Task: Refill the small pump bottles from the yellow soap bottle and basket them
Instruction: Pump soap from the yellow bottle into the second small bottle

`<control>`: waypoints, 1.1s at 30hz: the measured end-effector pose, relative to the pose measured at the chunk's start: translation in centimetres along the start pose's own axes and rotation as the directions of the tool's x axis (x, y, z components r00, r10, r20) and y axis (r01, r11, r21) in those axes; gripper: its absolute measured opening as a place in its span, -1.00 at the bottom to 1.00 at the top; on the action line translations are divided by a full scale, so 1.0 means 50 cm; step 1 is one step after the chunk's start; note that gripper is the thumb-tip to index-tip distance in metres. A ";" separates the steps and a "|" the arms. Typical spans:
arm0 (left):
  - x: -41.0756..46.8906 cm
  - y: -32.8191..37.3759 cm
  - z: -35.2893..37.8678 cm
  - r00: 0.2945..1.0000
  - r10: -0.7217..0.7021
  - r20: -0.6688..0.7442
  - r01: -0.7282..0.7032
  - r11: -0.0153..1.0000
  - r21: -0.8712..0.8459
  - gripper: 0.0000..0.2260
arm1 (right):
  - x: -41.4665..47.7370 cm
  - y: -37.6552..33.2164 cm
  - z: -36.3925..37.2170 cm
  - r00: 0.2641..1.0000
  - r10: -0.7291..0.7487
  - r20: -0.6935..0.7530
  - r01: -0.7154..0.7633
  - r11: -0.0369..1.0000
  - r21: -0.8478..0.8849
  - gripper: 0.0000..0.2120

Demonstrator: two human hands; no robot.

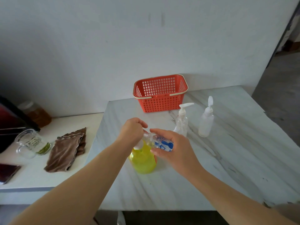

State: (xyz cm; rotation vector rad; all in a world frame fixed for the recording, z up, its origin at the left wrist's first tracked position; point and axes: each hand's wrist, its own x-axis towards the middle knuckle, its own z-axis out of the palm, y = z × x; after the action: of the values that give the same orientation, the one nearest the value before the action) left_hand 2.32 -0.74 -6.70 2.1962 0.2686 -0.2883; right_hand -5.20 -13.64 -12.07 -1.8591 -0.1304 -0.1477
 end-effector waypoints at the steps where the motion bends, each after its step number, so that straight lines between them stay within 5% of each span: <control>1: -0.001 0.002 -0.002 1.000 -0.005 0.007 0.005 1.000 -0.010 -0.70 | 0.000 -0.001 0.000 1.000 -0.003 -0.003 0.003 1.000 0.002 -0.52; 33: -0.012 0.010 -0.019 0.997 0.065 0.048 -0.062 0.997 -0.054 -0.71 | 0.004 -0.009 0.006 1.000 -0.014 -0.003 0.014 1.000 -0.012 -0.54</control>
State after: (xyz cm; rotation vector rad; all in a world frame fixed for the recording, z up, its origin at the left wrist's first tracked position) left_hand 2.01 -0.33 -5.61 2.1380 0.1766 -0.2972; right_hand -5.09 -13.22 -11.71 -1.8705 -0.1411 -0.1613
